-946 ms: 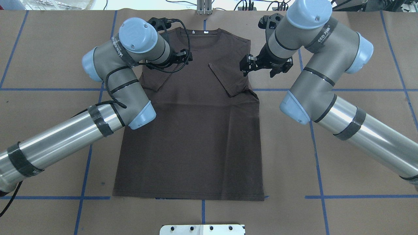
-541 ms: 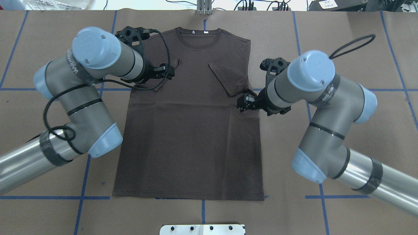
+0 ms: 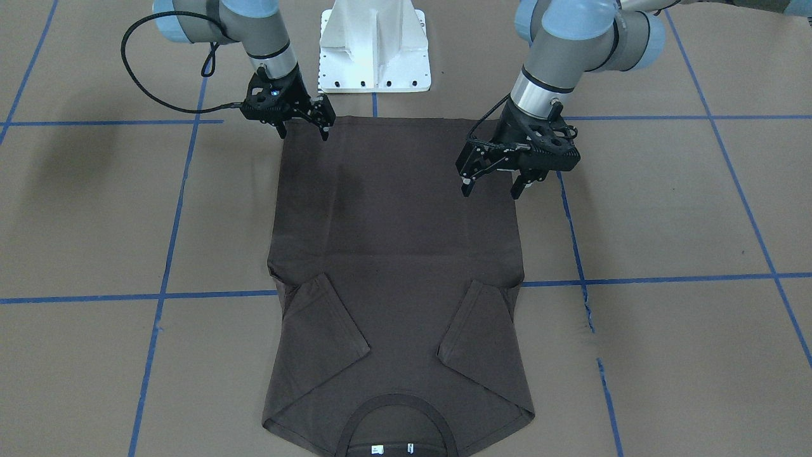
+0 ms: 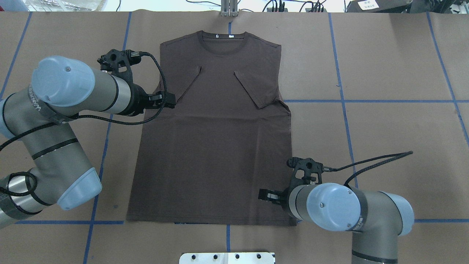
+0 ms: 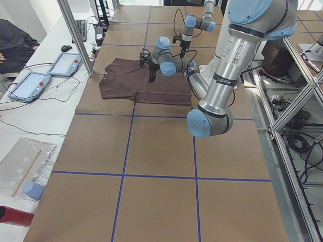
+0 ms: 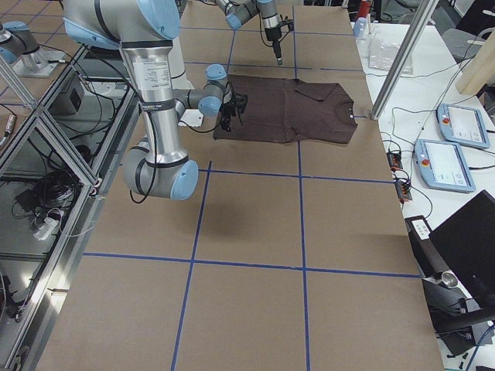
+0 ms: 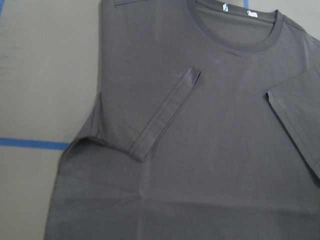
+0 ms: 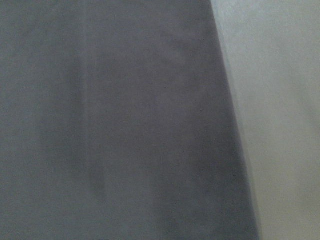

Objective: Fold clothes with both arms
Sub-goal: 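Position the right gripper at the hem corner while the left gripper waits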

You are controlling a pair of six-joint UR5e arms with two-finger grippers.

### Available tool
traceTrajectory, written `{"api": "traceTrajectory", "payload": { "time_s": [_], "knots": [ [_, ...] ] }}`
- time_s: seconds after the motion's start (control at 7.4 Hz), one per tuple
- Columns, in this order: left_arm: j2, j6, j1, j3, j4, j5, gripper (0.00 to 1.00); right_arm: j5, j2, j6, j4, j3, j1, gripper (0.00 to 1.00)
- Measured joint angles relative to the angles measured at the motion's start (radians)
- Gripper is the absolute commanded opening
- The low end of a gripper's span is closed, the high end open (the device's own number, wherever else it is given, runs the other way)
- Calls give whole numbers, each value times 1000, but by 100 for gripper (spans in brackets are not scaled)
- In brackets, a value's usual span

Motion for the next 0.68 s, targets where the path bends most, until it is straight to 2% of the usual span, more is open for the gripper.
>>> {"api": "traceTrajectory", "payload": {
  "time_s": [0.27,0.68],
  "knots": [
    [1,-15,7,-3,-1,-1,100,-22,-59,24,-6,26,-48,100],
    [-1,-22,10,-4,-2,0,100,-14,-63,26,-9,23,-61,98]
  ]
}}
